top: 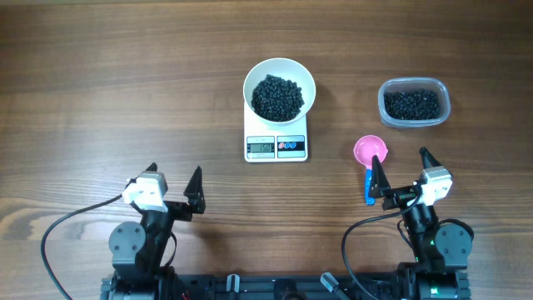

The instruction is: Scoop item into bowl and weigh 150g on scale

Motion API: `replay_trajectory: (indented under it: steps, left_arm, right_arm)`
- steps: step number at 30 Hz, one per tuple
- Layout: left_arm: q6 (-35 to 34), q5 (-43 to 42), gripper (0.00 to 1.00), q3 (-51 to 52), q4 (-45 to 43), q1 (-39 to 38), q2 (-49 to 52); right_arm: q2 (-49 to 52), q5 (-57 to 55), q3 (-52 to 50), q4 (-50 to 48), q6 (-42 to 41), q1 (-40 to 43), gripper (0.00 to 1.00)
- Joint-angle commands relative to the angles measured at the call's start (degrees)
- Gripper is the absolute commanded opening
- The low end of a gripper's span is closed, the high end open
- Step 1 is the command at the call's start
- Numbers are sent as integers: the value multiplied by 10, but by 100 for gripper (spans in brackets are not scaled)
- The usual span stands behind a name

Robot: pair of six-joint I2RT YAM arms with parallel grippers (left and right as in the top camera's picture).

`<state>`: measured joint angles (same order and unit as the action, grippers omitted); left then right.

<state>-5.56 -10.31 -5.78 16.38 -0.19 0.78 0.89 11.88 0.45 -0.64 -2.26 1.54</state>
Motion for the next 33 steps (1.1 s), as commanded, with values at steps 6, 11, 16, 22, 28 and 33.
replay_trajectory:
  steps: [6,11,16,22,28,33]
  left_arm:
    - [-38,27,100,36,-85,4,-6]
    - [-53,29,100,55,-144,4,-6]
    - [-54,30,100,54,-125,3,-6]
    - [-54,29,100,54,-126,-3,-6]
    - [-113,36,100,54,-125,-20,-6]
    - [-75,68,100,54,-121,-56,-6]
  right_arm:
    - [-7,-7,-2,-2,6,-5,100]
    - [-7,-7,-2,-2,6,-5,100]
    - [-7,-7,-2,-2,6,-5,100]
    - [-7,-7,-2,-2,6,-5,100]
    - [-7,-7,-2,-2,7,-5,99]
    - [-7,-7,-2,-2,6,-5,100]
